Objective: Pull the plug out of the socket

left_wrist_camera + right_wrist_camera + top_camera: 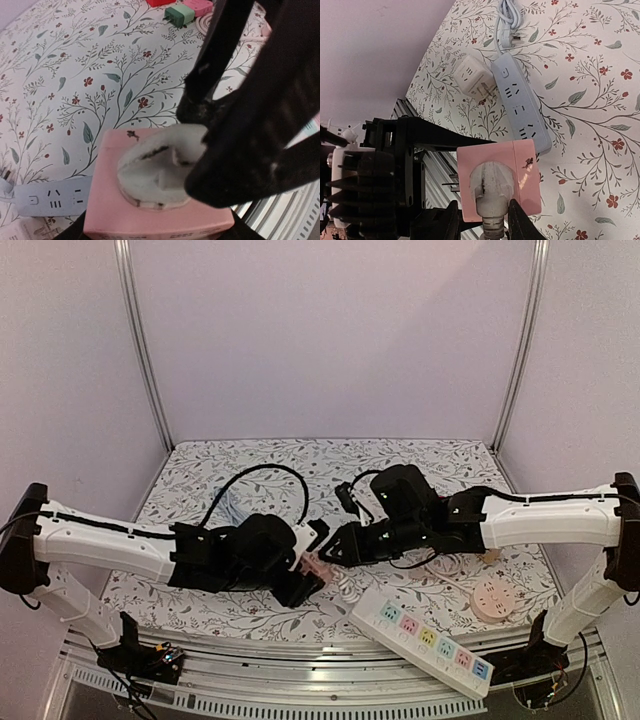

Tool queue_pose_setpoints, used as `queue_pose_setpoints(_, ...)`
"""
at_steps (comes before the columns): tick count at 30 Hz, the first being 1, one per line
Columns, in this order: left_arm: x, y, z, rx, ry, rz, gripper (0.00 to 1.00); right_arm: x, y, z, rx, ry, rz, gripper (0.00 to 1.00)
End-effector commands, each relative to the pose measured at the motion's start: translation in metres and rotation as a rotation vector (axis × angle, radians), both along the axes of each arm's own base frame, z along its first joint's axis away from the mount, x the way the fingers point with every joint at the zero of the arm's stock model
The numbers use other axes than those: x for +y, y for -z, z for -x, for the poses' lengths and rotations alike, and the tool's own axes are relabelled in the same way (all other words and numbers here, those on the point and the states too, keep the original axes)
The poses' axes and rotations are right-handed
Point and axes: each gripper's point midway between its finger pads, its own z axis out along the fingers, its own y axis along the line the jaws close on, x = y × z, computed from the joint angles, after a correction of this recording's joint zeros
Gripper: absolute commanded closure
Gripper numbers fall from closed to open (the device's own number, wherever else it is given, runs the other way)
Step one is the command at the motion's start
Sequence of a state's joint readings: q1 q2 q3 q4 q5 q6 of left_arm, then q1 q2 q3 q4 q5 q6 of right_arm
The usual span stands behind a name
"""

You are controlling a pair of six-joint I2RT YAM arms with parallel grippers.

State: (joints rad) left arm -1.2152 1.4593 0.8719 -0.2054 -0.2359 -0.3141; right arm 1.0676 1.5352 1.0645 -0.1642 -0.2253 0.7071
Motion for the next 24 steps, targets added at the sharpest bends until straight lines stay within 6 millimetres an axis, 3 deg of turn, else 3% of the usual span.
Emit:
queue_pose_setpoints(1,-0.022,-0.049,0.005,-0.064,0.035,0.145,0.79,0.014,0.001,0.01,0.014,-0.036,-0.017,0.7)
queue_pose_setpoints(9,-0.013,-0.055,0.008,-0.076,0.024,0.157,0.79,0.013,0.018,0.011,0.055,-0.018,0.008,0.73)
queue_pose_setpoints(16,-0.007,-0.061,0.009,-0.093,0.023,0.176,0.78,0.013,0.018,0.009,0.069,0.013,-0.013,1.0)
queue_pose_setpoints(24,-0.003,-0.051,0.01,-0.104,0.044,0.144,0.78,0.002,0.02,-0.003,0.083,0.114,-0.022,1.0)
